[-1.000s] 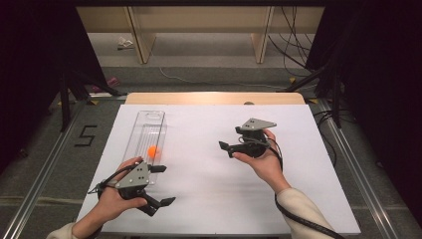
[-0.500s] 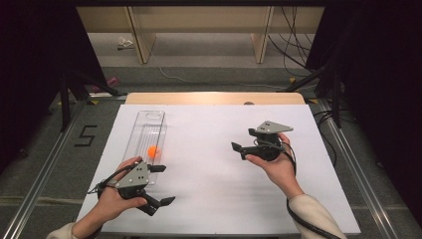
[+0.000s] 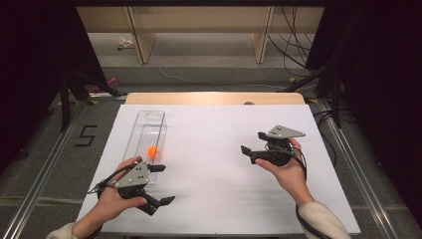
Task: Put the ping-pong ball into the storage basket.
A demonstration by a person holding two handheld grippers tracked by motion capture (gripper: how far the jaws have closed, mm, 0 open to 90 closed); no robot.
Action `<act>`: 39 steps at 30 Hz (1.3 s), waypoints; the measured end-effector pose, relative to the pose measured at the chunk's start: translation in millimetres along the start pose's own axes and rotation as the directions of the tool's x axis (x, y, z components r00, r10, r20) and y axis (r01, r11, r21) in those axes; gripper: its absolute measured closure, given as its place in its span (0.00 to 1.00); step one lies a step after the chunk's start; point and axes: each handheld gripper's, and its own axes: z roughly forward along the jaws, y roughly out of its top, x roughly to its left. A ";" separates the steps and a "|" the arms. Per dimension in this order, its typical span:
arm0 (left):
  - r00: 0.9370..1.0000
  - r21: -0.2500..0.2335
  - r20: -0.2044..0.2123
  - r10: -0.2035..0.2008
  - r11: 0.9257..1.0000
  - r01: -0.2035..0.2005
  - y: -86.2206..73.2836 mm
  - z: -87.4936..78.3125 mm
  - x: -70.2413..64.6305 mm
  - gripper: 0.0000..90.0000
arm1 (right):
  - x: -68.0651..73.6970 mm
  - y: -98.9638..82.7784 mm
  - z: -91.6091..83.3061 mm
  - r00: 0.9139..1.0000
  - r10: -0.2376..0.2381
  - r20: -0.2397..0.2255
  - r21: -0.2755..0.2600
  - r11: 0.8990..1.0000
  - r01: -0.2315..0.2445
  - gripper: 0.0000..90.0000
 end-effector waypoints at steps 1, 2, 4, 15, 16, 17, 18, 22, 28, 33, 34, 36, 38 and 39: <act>1.000 0.000 0.000 0.000 1.000 0.000 0.0 -0.1 0.0 0.03 | -0.5 -1.2 -1.9 1.000 0.002 0.001 0.001 1.000 -0.002 0.18; 1.000 0.000 -0.001 0.000 1.000 0.000 0.1 0.0 0.0 0.03 | -1.1 -2.4 -3.7 1.000 0.002 0.004 0.001 1.000 -0.002 0.18; 1.000 0.000 0.000 0.000 1.000 0.000 0.1 0.0 0.0 0.03 | -1.8 -4.6 -6.7 1.000 0.005 0.007 0.002 1.000 -0.005 0.18; 1.000 0.000 -0.004 -0.002 1.000 0.002 -0.1 -0.2 0.4 0.03 | -3.6 -14.3 -19.4 1.000 0.017 0.013 0.006 1.000 -0.017 0.18; 1.000 0.000 -0.005 -0.002 1.000 0.002 -0.1 -0.2 0.4 0.03 | -3.6 -14.7 -19.9 1.000 0.018 0.013 0.007 1.000 -0.018 0.18; 1.000 -0.001 -0.005 -0.002 1.000 0.002 -0.1 -0.3 0.4 0.03 | -3.7 -15.4 -20.3 1.000 0.017 0.012 0.008 1.000 -0.018 0.18; 1.000 -0.001 -0.005 -0.002 1.000 0.002 -0.1 -0.4 0.4 0.03 | -3.8 -16.1 -20.8 1.000 0.018 0.014 0.011 1.000 -0.018 0.18; 1.000 -0.002 -0.006 -0.001 1.000 0.001 -0.1 -0.5 0.7 0.03 | -3.8 -17.9 -22.2 1.000 0.018 0.013 0.013 1.000 -0.018 0.18; 1.000 -0.001 -0.004 0.000 1.000 0.000 0.0 -0.5 0.6 0.03 | -3.9 -19.9 -22.9 1.000 0.017 0.013 0.018 1.000 -0.017 0.18; 1.000 0.000 -0.005 0.000 1.000 0.000 0.0 -0.3 0.6 0.03 | -4.1 -20.6 -22.2 1.000 0.015 0.011 0.019 1.000 -0.015 0.18; 1.000 0.000 -0.005 0.000 1.000 0.000 0.1 -0.3 0.7 0.03 | -4.0 -20.7 -22.1 1.000 0.016 0.011 0.021 1.000 -0.016 0.18; 1.000 0.000 -0.003 0.001 1.000 -0.001 0.2 -0.1 1.2 0.03 | -4.1 -20.8 -21.9 1.000 0.015 0.011 0.021 1.000 -0.015 0.18; 1.000 0.001 -0.002 0.002 1.000 -0.002 0.3 0.1 1.1 0.04 | -4.3 -20.9 -21.8 1.000 0.014 0.011 0.021 1.000 -0.014 0.18; 1.000 0.003 0.000 0.004 1.000 -0.004 0.4 0.2 1.2 0.04 | -4.4 -21.0 -21.8 1.000 0.013 0.011 0.021 1.000 -0.013 0.18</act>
